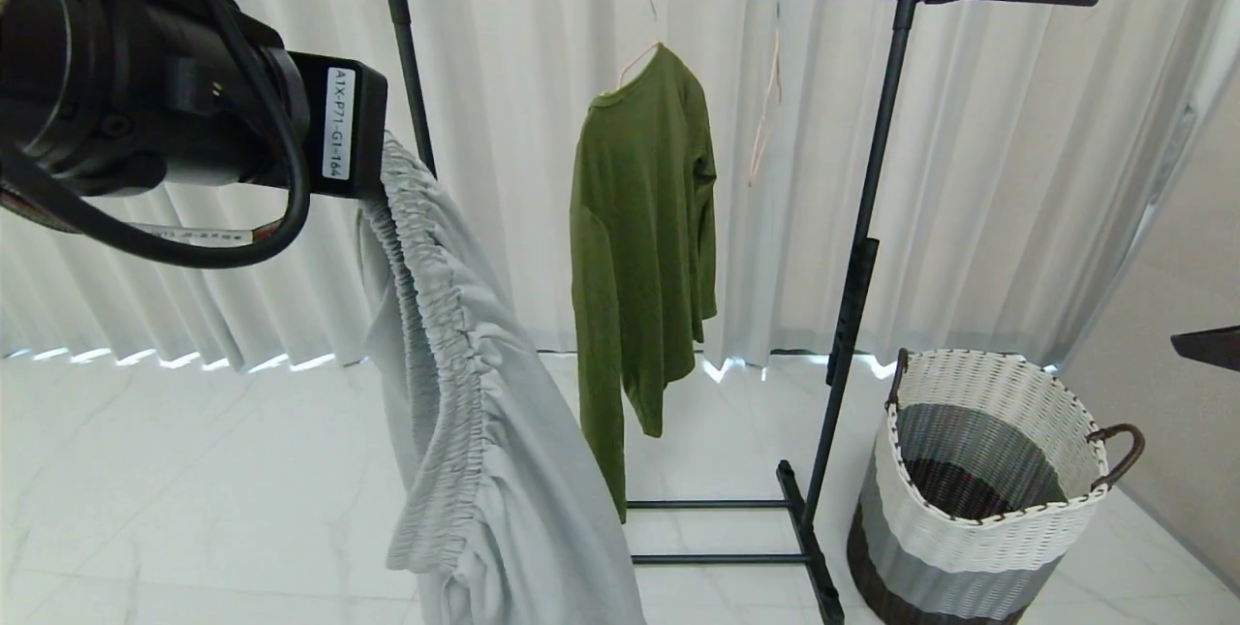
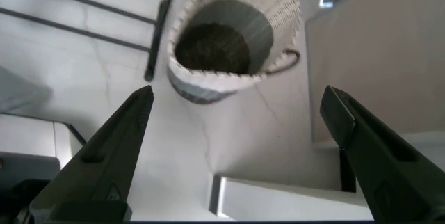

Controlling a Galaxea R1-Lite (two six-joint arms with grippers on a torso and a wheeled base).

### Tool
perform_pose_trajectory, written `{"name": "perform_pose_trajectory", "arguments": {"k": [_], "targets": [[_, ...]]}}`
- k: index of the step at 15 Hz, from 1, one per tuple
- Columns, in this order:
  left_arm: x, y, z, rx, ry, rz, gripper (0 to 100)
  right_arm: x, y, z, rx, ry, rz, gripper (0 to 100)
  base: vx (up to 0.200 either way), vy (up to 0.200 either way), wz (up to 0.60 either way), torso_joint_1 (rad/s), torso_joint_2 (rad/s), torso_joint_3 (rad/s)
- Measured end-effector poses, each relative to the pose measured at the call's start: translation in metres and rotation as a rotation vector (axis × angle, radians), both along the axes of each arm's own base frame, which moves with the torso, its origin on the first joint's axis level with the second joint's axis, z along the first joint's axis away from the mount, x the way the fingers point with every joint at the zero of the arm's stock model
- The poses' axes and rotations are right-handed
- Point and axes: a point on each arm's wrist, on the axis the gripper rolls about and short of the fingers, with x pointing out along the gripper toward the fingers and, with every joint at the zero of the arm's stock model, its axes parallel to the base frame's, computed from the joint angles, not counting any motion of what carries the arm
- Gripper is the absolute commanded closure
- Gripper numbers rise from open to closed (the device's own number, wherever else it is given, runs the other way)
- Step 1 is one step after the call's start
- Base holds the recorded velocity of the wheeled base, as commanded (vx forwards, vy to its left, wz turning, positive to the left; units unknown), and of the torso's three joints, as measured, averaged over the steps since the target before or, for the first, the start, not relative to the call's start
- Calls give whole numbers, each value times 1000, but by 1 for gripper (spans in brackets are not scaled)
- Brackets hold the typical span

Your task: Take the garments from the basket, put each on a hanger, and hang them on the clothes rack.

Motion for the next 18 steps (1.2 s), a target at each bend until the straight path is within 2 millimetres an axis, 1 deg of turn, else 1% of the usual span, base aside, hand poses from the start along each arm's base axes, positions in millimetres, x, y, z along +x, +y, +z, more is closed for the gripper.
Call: {"name": "perform_pose_trajectory", "arguments": {"k": [5, 8, 11, 15, 18], "targets": [[1, 4, 1, -4, -4, 15, 100, 1, 0, -3, -1, 1, -1, 0, 0, 200, 0, 2, 4, 2], [0, 7, 1, -5, -5, 24, 100, 9, 2, -5, 0, -70, -31, 0, 0, 200, 0, 4, 1, 2], [0, 8, 1, -5, -6, 32, 100, 13, 3, -14, -43, -82, -56, 0, 0, 0, 0, 0, 0, 0], [-1, 9, 2, -6, -10, 31, 100, 15, 4, -15, -16, -112, -58, 0, 0, 0, 0, 0, 0, 0], [-2, 9, 3, -8, -13, 31, 100, 16, 4, -15, 8, -130, -52, 0, 0, 0, 0, 176, -119, -97]]}}
